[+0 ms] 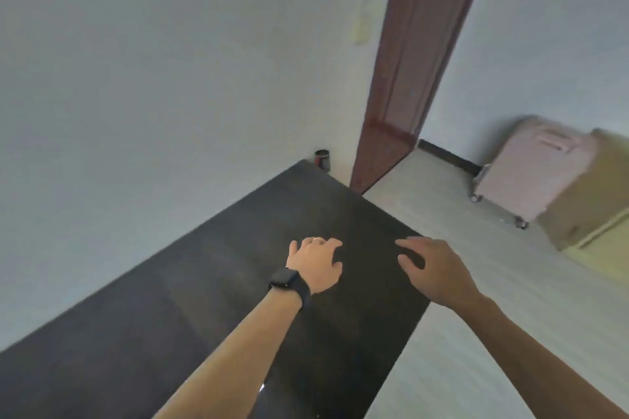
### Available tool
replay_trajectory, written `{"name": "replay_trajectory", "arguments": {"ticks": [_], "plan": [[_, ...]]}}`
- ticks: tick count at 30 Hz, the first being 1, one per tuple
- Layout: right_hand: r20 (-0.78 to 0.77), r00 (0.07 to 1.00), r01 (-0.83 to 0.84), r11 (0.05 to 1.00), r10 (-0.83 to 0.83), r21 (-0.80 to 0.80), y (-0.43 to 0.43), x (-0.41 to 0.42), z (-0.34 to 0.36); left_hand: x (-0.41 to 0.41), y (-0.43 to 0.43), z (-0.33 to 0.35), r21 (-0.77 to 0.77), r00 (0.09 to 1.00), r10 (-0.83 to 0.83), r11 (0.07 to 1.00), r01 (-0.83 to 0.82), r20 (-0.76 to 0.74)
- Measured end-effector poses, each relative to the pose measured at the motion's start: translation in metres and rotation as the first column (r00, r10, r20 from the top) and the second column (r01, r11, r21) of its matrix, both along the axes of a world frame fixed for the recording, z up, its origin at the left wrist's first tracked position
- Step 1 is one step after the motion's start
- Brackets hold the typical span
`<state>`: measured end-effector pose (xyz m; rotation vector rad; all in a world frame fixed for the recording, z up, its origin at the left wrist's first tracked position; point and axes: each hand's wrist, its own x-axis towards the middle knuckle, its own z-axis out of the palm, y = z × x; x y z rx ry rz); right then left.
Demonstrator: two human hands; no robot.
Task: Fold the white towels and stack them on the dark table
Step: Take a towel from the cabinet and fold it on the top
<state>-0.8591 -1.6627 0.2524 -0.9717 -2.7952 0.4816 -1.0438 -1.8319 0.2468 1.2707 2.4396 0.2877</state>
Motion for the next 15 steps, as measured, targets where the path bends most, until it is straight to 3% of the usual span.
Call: {"name": "replay_trajectory", "arguments": {"ticks": [2,5,8,10,15], "plan": [[-0.012,0.996,0.09,0.994,-0.089,0.057,0.026,0.03,0.046,0.009,0.05,0.049,0.095,0.993,-0.105,0.989,0.11,-0.049],[-0.171,0.939,0.326,0.929,-0.297,0.177,0.06,0.114,0.11,0.063,0.131,0.127,0.279,0.955,-0.264,0.915,0.292,-0.135],[-0.377,0.814,0.545,0.804,-0.441,0.237,0.076,0.196,0.155,0.134,0.186,0.181,0.464,0.914,-0.403,0.801,0.377,-0.046],[-0.479,0.737,0.637,0.727,-0.477,0.257,0.082,0.248,0.175,0.185,0.213,0.199,0.537,0.864,-0.503,0.731,0.42,0.008],[-0.58,0.63,0.762,0.554,-0.516,0.334,0.094,0.371,0.195,0.307,0.263,0.223,0.616,0.773,-0.619,0.558,0.556,-0.137]]}}
